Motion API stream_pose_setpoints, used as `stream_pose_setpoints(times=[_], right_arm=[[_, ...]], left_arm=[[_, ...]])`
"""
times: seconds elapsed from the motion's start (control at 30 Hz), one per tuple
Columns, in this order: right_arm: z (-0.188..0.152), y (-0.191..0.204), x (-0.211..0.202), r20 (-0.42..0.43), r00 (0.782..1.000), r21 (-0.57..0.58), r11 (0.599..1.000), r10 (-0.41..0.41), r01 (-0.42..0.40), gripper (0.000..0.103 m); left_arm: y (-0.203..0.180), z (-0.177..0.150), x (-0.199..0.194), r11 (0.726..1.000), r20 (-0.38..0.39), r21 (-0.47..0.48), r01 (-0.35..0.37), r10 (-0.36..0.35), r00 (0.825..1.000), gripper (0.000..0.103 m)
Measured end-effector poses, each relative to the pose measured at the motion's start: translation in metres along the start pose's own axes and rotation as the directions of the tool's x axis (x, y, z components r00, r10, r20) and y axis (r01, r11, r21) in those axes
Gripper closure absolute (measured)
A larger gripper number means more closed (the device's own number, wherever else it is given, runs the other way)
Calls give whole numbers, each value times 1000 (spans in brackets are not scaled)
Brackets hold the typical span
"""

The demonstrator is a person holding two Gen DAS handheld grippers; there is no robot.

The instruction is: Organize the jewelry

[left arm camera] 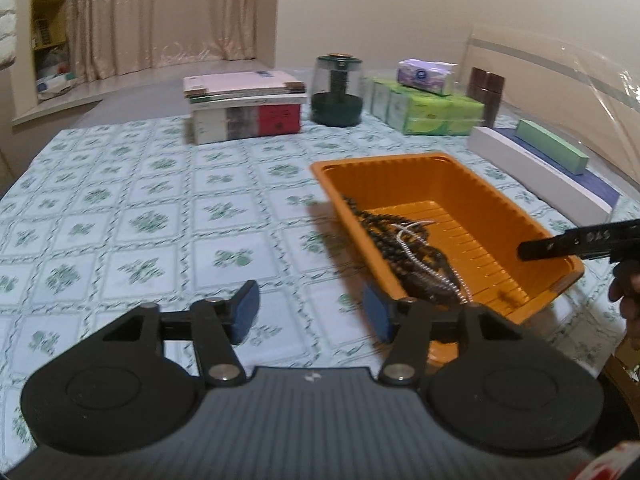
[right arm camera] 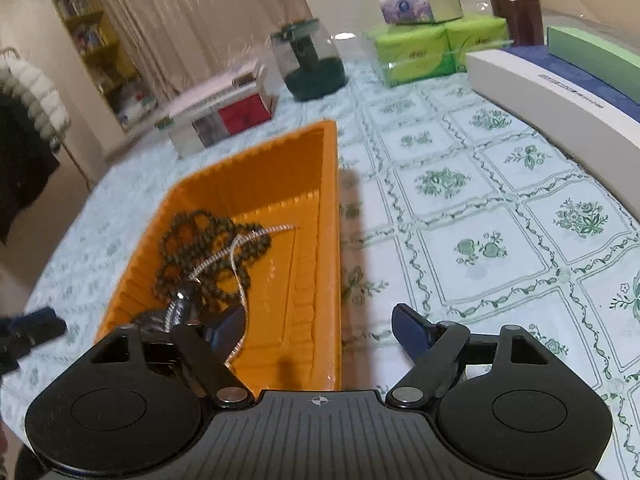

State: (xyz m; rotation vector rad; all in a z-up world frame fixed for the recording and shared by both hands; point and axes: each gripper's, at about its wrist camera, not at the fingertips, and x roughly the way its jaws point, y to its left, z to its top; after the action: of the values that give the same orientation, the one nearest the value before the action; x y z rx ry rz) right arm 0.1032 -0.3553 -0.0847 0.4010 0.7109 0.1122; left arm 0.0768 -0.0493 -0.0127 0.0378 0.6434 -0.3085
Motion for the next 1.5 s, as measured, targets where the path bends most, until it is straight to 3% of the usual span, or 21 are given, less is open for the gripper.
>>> stream_pose_setpoints(times=[0.1,0.27,0.4,0.67,0.87,1.07,1.37,1.5], right_arm=[[5,1,-10,42,999,19,1000,-11,11,24],[6,14,-37,121,991,34,998,-48,44,24],[-3,42,-58,156,985,-22,997,-72,76,24],[-44,103,-67,109,989,-184,975,-103,121,24],[-70,128,-70,46,993,-166,979,-112,119,24],[-89,155,-73,25,990,-238,961,-141,143,24],[-96,166,-69,-1,985,-262,951,-171,164,24],[-95,164,-67,-20,984,-255,952,-180,169,24]], left_arm=[[6,-5,-5,999,-11,-32,-23,23,1000,39],[12,-19,-18,996,-19,-81,-47,46,999,15],[11,-37,-32,991,-50,-106,-87,82,995,8],[-5,-69,-71,992,-86,-119,-51,41,995,3],[1,-70,-87,986,-115,-145,-87,70,991,1],[9,-62,-94,979,-119,-163,-123,104,987,1],[1,-56,-94,981,-142,-154,-116,95,985,1],[-1,-56,-93,979,-143,-138,-150,130,981,0]])
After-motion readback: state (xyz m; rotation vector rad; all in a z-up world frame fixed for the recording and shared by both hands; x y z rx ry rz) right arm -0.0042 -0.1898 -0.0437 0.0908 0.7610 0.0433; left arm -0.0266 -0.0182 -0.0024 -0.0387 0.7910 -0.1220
